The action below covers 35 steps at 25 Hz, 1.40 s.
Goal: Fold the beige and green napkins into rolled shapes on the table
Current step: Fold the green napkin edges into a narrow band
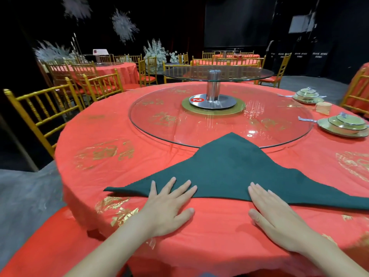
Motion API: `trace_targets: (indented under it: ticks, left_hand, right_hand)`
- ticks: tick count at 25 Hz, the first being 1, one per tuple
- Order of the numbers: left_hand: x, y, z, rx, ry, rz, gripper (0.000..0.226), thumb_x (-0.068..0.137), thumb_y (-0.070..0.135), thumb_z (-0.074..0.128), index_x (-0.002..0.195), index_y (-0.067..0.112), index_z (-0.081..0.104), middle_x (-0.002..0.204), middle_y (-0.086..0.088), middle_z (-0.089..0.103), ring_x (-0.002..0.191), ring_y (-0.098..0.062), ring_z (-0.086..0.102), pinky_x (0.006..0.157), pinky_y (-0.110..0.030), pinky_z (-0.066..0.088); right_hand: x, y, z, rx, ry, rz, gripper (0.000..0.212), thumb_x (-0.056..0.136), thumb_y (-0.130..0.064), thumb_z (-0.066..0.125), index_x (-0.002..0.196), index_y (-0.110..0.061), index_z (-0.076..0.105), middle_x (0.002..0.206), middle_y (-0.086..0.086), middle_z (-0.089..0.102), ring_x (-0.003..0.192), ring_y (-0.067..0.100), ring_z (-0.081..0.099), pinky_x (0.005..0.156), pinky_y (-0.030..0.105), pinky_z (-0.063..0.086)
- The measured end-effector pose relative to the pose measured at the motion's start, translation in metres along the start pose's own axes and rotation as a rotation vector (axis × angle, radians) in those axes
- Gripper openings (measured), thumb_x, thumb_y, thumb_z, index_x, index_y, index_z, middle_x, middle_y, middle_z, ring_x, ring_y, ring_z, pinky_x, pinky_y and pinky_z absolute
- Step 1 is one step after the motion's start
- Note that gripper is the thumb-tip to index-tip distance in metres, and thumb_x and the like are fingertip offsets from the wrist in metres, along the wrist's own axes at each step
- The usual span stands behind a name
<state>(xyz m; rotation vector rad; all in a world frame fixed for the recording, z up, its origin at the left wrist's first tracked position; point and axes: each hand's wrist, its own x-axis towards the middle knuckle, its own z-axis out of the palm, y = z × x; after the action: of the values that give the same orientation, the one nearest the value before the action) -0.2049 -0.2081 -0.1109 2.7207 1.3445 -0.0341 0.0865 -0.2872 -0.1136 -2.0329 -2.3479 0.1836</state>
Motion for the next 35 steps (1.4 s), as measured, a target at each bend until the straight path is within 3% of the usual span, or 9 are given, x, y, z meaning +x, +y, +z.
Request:
trace_targets:
  ticks: [7,13,19,21,24,27,29,32,35]
  left_hand:
    - [-0.008,-0.039,-0.009,-0.035,-0.044,0.024,0.079,0.068,0.077,-0.008,0.142,0.052,-0.002,0.154,0.024,-0.007,0.143,-0.005,-0.015,0.115,-0.052,-0.009]
    - [-0.014,-0.076,-0.004,-0.034,-0.001,-0.084,0.093,0.055,0.087,-0.023,0.141,0.053,-0.006,0.153,0.022,-0.011,0.143,-0.006,-0.014,0.116,-0.047,-0.007]
    - [0.004,-0.053,-0.014,-0.039,0.013,-0.217,0.089,0.072,0.08,-0.004,0.149,0.034,-0.003,0.154,0.013,-0.013,0.144,-0.014,-0.013,0.114,-0.054,-0.007]
    - [0.02,-0.016,-0.013,-0.004,0.066,-0.035,0.1,0.067,0.082,-0.003,0.15,0.028,0.008,0.155,0.012,-0.006,0.145,-0.012,-0.004,0.116,-0.05,0.003]
    - [0.038,0.029,-0.006,0.074,0.248,0.286,0.061,0.083,0.056,0.027,0.127,0.024,0.056,0.141,0.002,0.048,0.128,-0.018,0.047,0.098,-0.037,0.046]
    - [0.05,0.04,-0.005,0.174,0.404,0.377,0.027,0.079,0.039,0.048,0.08,0.027,0.072,0.082,0.009,0.062,0.073,-0.014,0.06,0.055,-0.023,0.046]
    - [0.05,0.04,-0.007,0.256,0.375,0.377,0.008,0.071,0.032,0.064,0.074,0.026,0.069,0.07,0.01,0.055,0.06,-0.012,0.053,0.045,-0.023,0.034]
    - [0.048,0.034,-0.006,0.309,0.337,0.311,0.019,0.059,0.022,0.078,0.068,0.024,0.061,0.066,0.009,0.049,0.055,-0.011,0.05,0.04,-0.024,0.025]
    - [0.043,0.028,-0.009,0.263,0.353,0.261,0.015,0.063,0.02,0.07,0.061,0.023,0.055,0.062,0.008,0.047,0.053,-0.013,0.049,0.038,-0.023,0.023]
  right_hand:
    - [-0.002,0.0,-0.003,0.005,0.009,0.003,0.108,0.046,-0.08,-0.041,0.135,-0.022,-0.023,0.152,-0.01,-0.019,0.134,-0.005,-0.025,0.104,0.009,-0.023]
    - [-0.002,0.001,-0.004,0.007,0.013,-0.011,0.118,0.047,-0.082,-0.038,0.145,-0.02,-0.015,0.154,-0.009,-0.018,0.134,-0.005,-0.024,0.109,0.015,-0.016]
    - [0.001,-0.002,-0.003,0.023,0.047,-0.009,0.128,0.045,-0.085,-0.032,0.15,-0.019,-0.002,0.158,-0.004,-0.008,0.143,0.003,-0.011,0.112,0.019,-0.01]
    - [0.002,-0.003,-0.002,0.023,0.089,-0.002,0.131,0.044,-0.084,-0.033,0.151,-0.018,0.002,0.158,-0.001,-0.005,0.144,0.006,-0.007,0.111,0.02,-0.009]
    - [0.005,-0.005,0.0,0.007,0.089,0.021,0.13,0.046,-0.083,-0.033,0.151,-0.017,0.006,0.159,0.0,-0.001,0.145,0.009,-0.003,0.111,0.021,-0.007]
    - [0.01,-0.005,-0.002,-0.004,0.161,0.004,0.097,0.077,-0.077,-0.006,0.148,-0.018,0.022,0.157,-0.004,0.015,0.144,0.006,0.011,0.114,0.02,0.008]
    - [0.013,-0.005,-0.01,-0.06,0.289,-0.002,0.061,0.098,-0.053,0.011,0.13,-0.022,0.053,0.14,-0.009,0.048,0.129,-0.001,0.042,0.098,0.019,0.04]
    - [0.014,0.01,-0.007,-0.142,0.419,-0.059,0.045,0.093,-0.041,0.032,0.085,-0.028,0.075,0.093,-0.013,0.074,0.083,0.001,0.069,0.052,0.016,0.051]
    - [0.008,0.022,-0.008,-0.162,0.416,-0.087,0.021,0.076,-0.03,0.055,0.081,-0.025,0.075,0.085,-0.01,0.074,0.072,0.01,0.07,0.046,0.021,0.052]
